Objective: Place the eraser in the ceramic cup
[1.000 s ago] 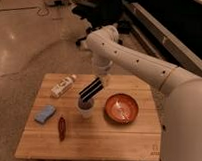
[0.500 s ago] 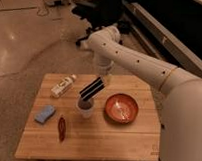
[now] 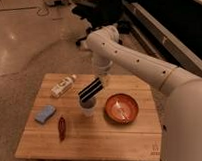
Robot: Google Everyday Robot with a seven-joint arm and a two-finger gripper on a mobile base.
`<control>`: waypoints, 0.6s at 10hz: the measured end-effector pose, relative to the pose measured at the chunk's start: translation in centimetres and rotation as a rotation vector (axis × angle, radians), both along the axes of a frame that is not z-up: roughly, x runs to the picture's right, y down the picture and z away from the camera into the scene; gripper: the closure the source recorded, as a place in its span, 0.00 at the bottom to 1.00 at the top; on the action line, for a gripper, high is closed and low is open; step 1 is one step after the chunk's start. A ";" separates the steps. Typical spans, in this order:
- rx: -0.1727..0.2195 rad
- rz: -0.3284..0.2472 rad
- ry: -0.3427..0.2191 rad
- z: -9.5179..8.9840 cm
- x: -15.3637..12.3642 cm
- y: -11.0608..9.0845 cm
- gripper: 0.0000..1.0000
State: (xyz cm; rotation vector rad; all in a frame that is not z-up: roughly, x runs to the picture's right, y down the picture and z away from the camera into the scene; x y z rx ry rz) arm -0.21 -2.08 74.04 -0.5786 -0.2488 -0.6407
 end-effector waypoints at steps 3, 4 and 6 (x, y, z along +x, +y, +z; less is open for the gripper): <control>0.004 -0.002 -0.020 -1.0 -0.1 0.2 1.00; 0.003 -0.006 -0.024 -1.2 -0.2 0.3 1.00; -0.001 -0.008 -0.017 -1.1 0.5 0.6 1.00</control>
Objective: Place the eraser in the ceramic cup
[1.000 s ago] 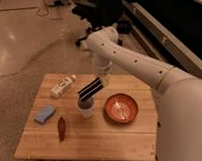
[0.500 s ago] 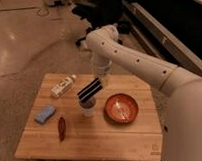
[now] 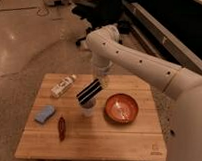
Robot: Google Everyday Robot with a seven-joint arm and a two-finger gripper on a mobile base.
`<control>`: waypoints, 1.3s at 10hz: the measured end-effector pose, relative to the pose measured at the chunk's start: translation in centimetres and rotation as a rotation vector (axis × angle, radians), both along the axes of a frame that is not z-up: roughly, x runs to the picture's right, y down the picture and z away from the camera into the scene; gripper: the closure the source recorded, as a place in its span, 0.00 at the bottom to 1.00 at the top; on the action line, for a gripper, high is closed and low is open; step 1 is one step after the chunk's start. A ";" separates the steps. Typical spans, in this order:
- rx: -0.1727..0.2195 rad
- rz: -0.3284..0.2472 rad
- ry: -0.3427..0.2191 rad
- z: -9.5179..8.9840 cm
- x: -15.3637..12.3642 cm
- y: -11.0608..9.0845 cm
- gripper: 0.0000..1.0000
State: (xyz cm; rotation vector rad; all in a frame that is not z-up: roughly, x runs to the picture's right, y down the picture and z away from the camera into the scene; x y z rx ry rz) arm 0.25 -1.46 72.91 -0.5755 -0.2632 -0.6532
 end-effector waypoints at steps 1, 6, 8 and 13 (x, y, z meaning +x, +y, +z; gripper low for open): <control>-0.002 0.001 0.006 0.1 0.5 0.1 0.98; -0.012 -0.029 0.046 0.5 2.2 0.9 0.49; -0.025 -0.025 0.040 0.6 2.2 1.5 0.32; -0.029 0.021 -0.019 1.9 1.8 2.2 0.28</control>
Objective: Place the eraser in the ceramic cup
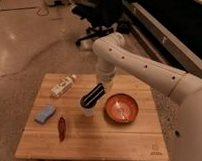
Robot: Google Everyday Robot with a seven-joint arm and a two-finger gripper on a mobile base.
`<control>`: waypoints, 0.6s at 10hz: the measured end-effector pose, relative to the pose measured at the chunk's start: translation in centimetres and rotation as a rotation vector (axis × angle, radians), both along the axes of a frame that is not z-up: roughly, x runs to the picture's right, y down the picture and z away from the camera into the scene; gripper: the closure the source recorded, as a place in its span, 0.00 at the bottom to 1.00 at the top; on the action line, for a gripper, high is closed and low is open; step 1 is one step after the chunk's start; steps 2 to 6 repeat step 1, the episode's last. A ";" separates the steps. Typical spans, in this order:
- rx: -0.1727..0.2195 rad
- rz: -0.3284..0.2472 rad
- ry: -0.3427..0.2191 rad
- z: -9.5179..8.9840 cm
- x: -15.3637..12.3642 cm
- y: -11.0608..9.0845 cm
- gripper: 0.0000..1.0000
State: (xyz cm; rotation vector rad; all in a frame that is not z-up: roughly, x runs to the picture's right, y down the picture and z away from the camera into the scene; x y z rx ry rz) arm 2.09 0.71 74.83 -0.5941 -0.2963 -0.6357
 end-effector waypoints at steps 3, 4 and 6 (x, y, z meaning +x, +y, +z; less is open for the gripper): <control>-0.006 -0.007 0.011 -0.2 -0.1 -0.6 0.39; -0.006 -0.007 0.011 -0.2 -0.1 -0.6 0.39; -0.006 -0.007 0.011 -0.2 -0.1 -0.6 0.39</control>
